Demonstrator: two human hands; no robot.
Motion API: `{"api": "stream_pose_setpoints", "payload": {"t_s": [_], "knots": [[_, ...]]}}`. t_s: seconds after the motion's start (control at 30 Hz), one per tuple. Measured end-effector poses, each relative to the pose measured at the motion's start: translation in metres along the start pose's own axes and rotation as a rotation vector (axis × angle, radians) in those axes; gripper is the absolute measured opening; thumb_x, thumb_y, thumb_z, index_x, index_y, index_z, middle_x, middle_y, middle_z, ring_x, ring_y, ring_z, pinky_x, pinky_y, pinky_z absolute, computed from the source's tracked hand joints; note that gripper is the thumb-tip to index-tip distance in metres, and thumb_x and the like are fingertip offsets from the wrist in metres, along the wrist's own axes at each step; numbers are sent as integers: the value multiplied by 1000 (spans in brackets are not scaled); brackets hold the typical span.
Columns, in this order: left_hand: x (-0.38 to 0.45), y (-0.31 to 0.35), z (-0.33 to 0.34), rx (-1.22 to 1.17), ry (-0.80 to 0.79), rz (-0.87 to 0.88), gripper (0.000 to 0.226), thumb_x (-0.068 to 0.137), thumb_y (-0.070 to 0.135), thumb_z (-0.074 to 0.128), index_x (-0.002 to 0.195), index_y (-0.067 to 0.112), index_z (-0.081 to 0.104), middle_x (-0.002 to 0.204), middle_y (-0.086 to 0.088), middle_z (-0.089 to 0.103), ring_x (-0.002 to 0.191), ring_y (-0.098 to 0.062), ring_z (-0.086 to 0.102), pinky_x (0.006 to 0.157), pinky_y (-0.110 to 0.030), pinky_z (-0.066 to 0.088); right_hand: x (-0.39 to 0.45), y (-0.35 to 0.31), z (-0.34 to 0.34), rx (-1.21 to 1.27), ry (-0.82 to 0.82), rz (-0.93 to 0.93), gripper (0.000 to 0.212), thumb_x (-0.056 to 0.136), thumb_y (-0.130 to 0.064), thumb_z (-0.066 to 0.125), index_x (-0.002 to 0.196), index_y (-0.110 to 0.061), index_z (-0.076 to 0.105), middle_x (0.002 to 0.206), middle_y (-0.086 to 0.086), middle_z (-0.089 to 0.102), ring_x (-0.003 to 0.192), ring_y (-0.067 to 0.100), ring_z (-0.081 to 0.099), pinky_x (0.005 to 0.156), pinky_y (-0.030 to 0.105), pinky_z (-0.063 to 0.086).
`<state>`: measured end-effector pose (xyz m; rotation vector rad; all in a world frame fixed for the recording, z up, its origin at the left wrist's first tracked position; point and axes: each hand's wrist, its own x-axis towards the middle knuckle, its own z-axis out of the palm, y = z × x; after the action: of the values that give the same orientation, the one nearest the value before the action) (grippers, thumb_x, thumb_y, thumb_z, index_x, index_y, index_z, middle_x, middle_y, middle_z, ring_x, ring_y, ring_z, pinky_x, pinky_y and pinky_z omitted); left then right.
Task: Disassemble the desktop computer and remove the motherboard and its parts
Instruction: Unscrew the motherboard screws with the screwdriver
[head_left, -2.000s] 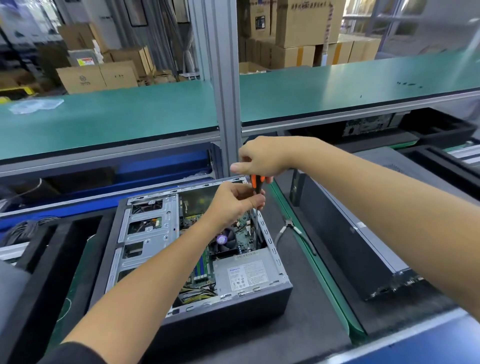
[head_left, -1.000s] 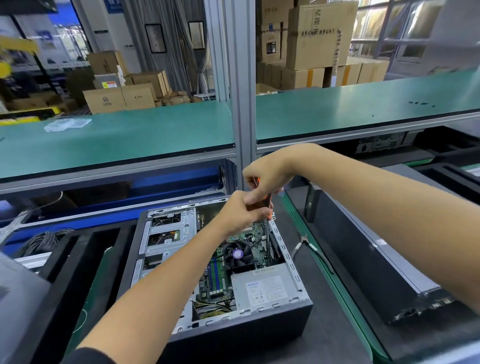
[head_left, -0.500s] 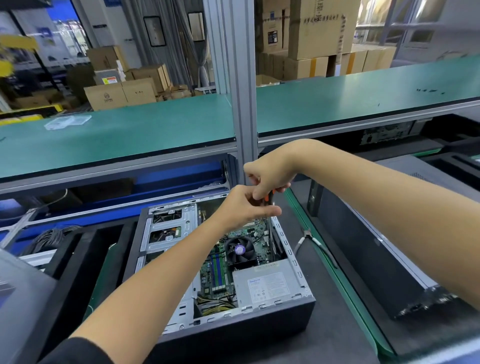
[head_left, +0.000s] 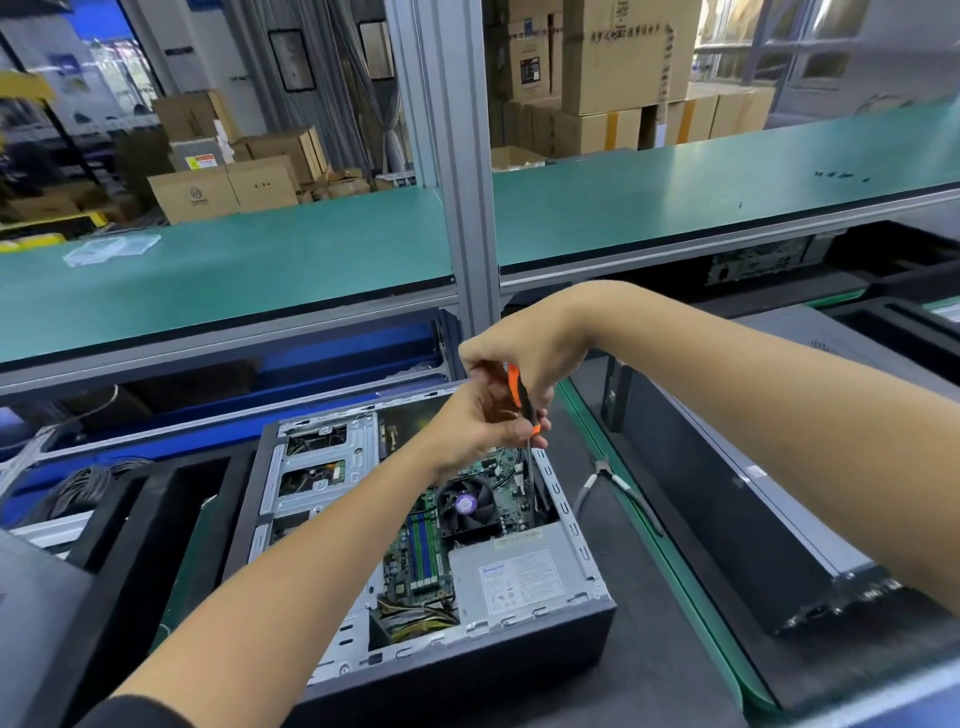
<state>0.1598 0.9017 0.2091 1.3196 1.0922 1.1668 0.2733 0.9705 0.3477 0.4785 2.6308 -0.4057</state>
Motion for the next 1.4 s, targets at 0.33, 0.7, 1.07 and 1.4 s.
{"api": "stream_pose_setpoints", "payload": {"t_s": [0.33, 0.7, 1.07, 1.4], "knots": [[-3, 4, 0, 129, 79, 71, 47, 66, 23, 88, 105, 37, 67, 83, -8, 68, 75, -20, 68, 72, -31, 56, 2, 4, 2, -54, 174, 131, 43, 92, -52, 53, 88, -10, 61, 73, 6, 70, 56, 19, 69, 53, 28, 54], [-3, -9, -3, 12, 47, 6, 33, 89, 4, 61, 115, -11, 46, 104, -10, 71, 101, -26, 67, 87, -33, 53, 4, 11, -2, -195, -15, 113, 16, 86, -8, 67, 86, -18, 55, 81, 1, 63, 75, 18, 62, 63, 27, 49], [-7, -9, 1, -37, -7, -12, 22, 80, 0, 66, 100, 8, 67, 90, -10, 71, 85, -31, 70, 80, -39, 55, 8, 1, -5, -19, -104, 31, 27, 81, -2, 68, 100, -18, 56, 89, 7, 73, 73, 16, 64, 54, 23, 48], [-4, -4, -4, 102, 158, 4, 48, 60, 20, 91, 93, 42, 64, 82, -17, 57, 68, -28, 52, 45, -27, 41, 6, 1, -2, 16, 103, 248, 66, 89, -66, 50, 75, -3, 60, 49, 5, 66, 45, 19, 66, 45, 23, 51]]}}
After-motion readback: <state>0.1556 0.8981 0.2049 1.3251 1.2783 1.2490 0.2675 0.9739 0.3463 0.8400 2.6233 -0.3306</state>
